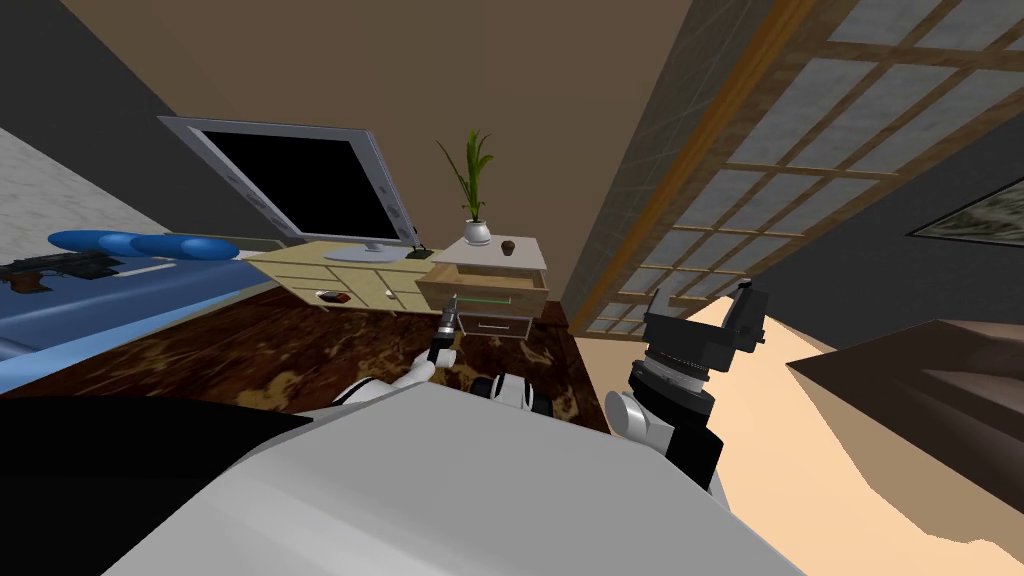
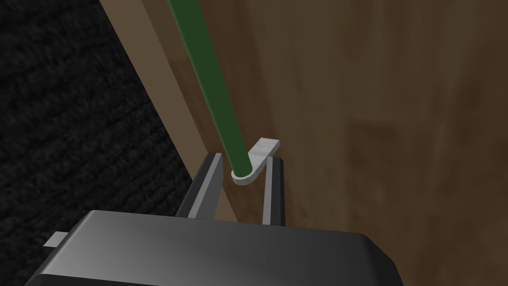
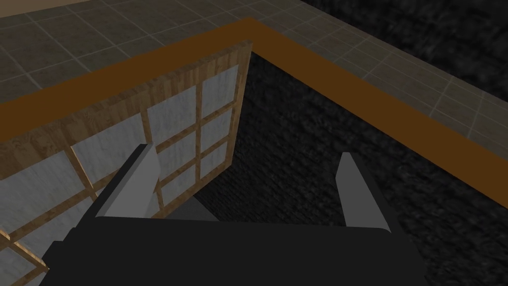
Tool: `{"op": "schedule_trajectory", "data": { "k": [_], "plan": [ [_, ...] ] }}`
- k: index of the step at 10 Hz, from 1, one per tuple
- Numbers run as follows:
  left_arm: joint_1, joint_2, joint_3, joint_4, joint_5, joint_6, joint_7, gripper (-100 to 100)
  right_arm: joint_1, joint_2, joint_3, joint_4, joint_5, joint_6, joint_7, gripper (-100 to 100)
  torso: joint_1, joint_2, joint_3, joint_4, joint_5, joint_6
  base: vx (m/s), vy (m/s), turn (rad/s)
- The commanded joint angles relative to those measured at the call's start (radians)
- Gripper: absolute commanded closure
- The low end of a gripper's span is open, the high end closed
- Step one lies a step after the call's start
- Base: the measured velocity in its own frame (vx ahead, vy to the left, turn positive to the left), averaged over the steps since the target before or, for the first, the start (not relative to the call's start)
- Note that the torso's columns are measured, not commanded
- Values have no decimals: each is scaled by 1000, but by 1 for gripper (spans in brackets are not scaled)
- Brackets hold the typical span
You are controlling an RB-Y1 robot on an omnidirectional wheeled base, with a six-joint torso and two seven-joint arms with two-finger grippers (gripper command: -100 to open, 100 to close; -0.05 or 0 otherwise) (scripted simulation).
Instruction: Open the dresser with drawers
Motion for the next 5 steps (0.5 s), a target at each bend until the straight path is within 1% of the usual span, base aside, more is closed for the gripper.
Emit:
{"op": "schedule_trajectory", "data": {
  "k": [1,2,3,4,5],
  "plan": [
    [-4,7,-4,-14,0,-4,2,100,0,0,0,0,0,0,0,0,1,-1,-1,1,0,0,-186,-38,17],
    [-25,16,5,-11,-1,36,11,-100,0,0,0,0,0,0,0,0,0,-1,-1,2,-2,0,-127,-36,31],
    [-38,23,9,-14,-2,54,15,-100,0,0,0,0,0,0,0,0,1,-6,-3,0,0,0,-65,-31,21],
    [-65,37,18,-20,-3,90,23,-100,0,0,0,0,0,0,0,0,3,-12,-7,-3,1,1,-62,-36,20],
    [-65,37,18,-20,-3,90,23,-100,0,0,0,0,0,0,0,0,4,-12,-7,-4,2,0,-47,-24,17]
  ]
}}
